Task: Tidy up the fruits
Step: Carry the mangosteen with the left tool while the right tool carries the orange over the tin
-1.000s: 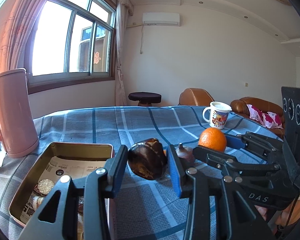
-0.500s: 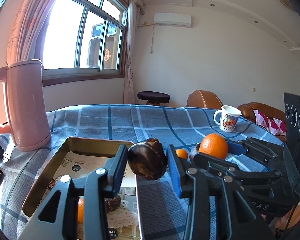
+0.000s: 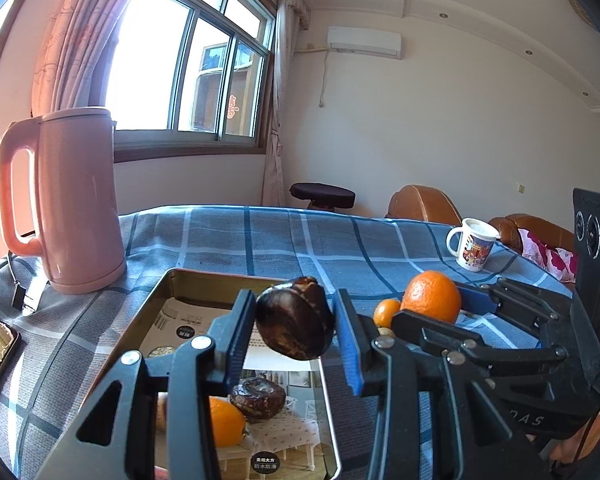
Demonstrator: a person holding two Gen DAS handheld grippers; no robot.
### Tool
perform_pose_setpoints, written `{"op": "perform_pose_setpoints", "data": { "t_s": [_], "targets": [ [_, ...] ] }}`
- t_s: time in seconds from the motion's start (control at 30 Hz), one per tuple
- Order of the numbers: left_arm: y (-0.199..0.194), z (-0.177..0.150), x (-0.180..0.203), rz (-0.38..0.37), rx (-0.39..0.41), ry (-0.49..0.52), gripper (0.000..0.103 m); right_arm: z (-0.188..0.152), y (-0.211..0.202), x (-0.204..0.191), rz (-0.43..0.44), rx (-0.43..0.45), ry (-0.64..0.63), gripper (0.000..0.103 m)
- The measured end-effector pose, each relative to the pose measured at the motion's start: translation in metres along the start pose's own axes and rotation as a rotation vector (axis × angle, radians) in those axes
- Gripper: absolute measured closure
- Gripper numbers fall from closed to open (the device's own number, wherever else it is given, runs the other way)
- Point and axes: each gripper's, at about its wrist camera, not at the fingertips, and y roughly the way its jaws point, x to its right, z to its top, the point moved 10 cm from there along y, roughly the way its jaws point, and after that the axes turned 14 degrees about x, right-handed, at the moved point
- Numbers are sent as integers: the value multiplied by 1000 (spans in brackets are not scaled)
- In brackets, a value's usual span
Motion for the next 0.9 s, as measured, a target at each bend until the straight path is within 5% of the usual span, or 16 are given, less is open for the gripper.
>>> {"op": "perform_pose_setpoints", "data": {
  "t_s": [0.9],
  "targets": [
    [2,-9,-56,102,-84,-36,61,-7,38,-46,79,-54,-33,55]
  ]
}}
